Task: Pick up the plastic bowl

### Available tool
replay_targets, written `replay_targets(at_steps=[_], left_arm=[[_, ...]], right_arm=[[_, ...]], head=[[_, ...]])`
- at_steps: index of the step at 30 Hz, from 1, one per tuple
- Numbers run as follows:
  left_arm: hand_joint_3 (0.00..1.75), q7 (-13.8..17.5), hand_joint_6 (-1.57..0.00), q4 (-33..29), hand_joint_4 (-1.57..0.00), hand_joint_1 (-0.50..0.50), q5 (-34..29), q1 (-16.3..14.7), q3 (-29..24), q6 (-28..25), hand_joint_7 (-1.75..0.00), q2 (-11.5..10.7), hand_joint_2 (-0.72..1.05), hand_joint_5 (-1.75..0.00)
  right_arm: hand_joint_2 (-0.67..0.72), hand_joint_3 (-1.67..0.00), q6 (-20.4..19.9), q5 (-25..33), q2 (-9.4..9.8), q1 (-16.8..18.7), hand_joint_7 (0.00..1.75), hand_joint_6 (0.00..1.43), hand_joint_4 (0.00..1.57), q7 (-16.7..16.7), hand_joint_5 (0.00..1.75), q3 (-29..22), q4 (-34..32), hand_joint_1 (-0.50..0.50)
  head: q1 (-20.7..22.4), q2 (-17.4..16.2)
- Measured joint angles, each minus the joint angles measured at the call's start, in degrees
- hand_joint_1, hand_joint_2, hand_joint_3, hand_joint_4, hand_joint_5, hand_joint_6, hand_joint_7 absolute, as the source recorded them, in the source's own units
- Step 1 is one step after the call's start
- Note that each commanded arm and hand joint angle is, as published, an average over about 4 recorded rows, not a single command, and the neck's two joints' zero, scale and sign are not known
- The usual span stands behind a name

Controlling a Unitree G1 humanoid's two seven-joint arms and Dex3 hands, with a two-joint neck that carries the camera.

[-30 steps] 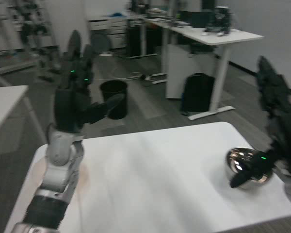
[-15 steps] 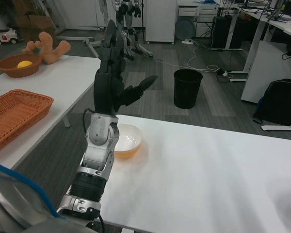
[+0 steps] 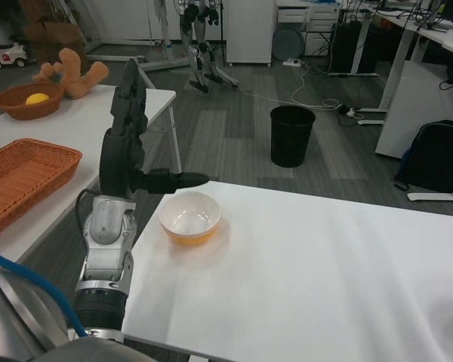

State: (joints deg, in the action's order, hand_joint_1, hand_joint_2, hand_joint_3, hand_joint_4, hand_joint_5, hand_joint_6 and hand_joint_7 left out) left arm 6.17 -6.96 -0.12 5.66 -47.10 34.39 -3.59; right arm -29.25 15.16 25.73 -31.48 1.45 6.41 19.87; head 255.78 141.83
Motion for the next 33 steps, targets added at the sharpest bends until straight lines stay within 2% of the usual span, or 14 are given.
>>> replay_targets(at_steps=[5,9,15,19,24,29,33], left_arm=[[0.02,1.55,0.00,6.02,0.00,-0.49,0.58,-1.93,-3.07,5.24,0.00,3.43,-0.28,0.00],[0.07,4.52,0.00,7.91,0.00,-0.48,1.17,-4.23,-3.88,5.56,0.00,4.73,-0.28,0.00],[0.00,7.43,0.00,9.49,0.00,-0.48,1.21,-6.14,-4.01,5.52,0.00,7.42,-0.37,0.00],[0.02,8.88,0.00,9.83,0.00,-0.49,1.77,-7.04,-4.02,4.38,0.00,7.63,-0.37,0.00],[0.00,13.51,0.00,10.82,0.00,-0.50,4.80,-8.13,-4.37,-1.21,0.00,7.88,-0.37,0.00],[0.00,14.07,0.00,12.19,0.00,-0.50,4.96,-8.14,-5.30,-3.44,0.00,7.49,-0.37,0.00],[0.02,14.63,0.00,14.49,0.00,-0.49,4.80,-7.87,-5.30,-4.64,0.00,5.82,-0.37,0.00]], right_arm=[[0.47,0.00,-0.17,0.91,0.27,-0.74,0.00,0.00,0.00,0.01,0.00,0.56,2.23,-0.46],[0.47,0.00,-0.53,1.70,0.64,-2.18,0.00,0.00,0.00,-0.03,0.00,1.60,5.10,-0.46],[0.47,0.00,-0.70,2.92,0.95,-3.74,0.00,0.00,0.00,-0.04,0.00,3.88,8.03,-0.46],[0.47,0.00,-0.71,3.16,1.10,-3.97,0.00,0.00,0.00,-0.05,0.00,4.55,8.76,-0.46],[0.47,0.00,-0.71,3.21,1.12,-4.02,0.00,0.00,0.00,-0.05,0.00,5.28,8.84,-0.46],[0.47,0.00,-0.71,3.22,1.12,-4.02,0.00,0.00,0.00,-0.05,0.00,5.63,8.80,-0.46],[0.47,0.00,-0.71,3.25,1.11,-4.02,0.00,0.00,0.00,-0.05,0.00,5.76,8.63,-0.46]], head=[[0.84,-0.44],[1.38,-1.14],[1.67,-2.21],[1.48,-2.52],[1.29,-2.76],[1.13,-2.65],[0.82,-2.16]])
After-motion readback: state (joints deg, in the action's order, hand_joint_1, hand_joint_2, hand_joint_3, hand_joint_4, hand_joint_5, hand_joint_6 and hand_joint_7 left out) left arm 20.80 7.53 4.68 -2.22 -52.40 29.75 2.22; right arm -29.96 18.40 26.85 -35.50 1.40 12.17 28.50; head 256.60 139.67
